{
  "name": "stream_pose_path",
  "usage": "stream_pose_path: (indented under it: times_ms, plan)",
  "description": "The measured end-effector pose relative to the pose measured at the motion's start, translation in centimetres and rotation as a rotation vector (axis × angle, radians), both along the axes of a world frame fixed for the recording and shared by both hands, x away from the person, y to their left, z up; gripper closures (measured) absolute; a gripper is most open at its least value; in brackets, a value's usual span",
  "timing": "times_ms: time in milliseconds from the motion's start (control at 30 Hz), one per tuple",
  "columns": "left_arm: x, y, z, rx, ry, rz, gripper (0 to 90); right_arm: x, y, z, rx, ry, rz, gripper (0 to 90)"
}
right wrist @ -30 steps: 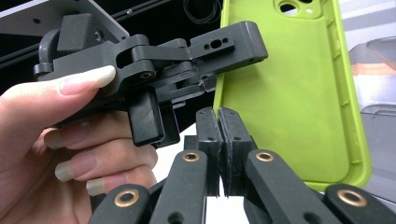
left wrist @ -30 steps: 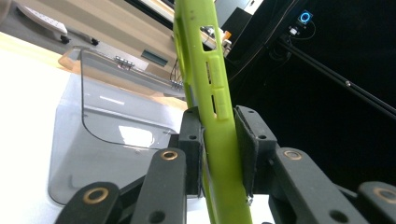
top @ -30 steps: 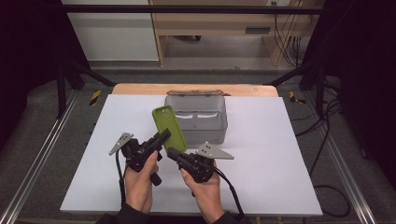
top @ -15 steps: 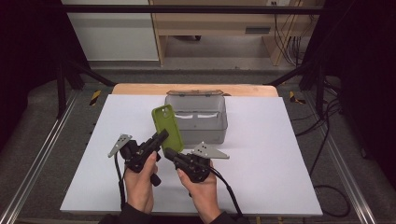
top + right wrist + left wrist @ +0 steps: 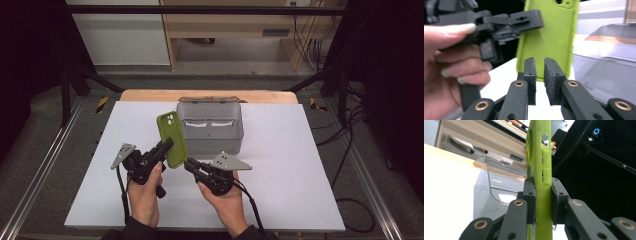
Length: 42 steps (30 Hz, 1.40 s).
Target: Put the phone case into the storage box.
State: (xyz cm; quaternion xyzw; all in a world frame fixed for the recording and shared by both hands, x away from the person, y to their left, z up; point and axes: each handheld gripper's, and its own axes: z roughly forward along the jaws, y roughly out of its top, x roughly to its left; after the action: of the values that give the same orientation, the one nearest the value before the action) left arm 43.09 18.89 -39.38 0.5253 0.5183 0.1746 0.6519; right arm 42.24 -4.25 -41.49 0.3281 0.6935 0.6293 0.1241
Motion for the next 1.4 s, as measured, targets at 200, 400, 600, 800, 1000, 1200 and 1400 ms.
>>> stream_pose_path:
  times_ms: [200, 400, 600, 800, 1000, 1200, 1400]
  plan:
    - [-0.1, 0.3, 0.2, 0.023, -0.007, 0.005, 77.3, 0.2, -1.7, -0.7, -0.099, -0.036, -0.062, 66.0]
    - [0.1, 0.4, 0.3, 0.043, -0.003, 0.004, 77.3, 0.3, -4.1, -1.4, -0.152, -0.054, -0.126, 47.6]
    - [0.3, 0.4, 0.7, 0.065, -0.006, 0.005, 77.3, 0.4, -6.5, -2.2, -0.164, -0.056, -0.163, 30.4]
    - [0.5, 0.3, 1.5, 0.098, -0.008, -0.003, 77.3, 0.6, -8.9, -3.0, -0.234, -0.02, -0.173, 15.2]
    - [1.3, 0.2, 2.7, 0.121, 0.007, -0.027, 77.3, 0.3, -11.7, -3.1, -0.198, -0.015, -0.218, 11.1]
    - [2.6, 0.2, 3.7, 0.154, 0.033, -0.043, 77.3, -0.7, -14.0, -3.0, -0.2, -0.078, -0.299, 13.4]
    - [4.0, 0.2, 4.7, 0.178, 0.053, -0.05, 77.3, -2.2, -16.2, -4.1, -0.259, -0.169, -0.373, 11.9]
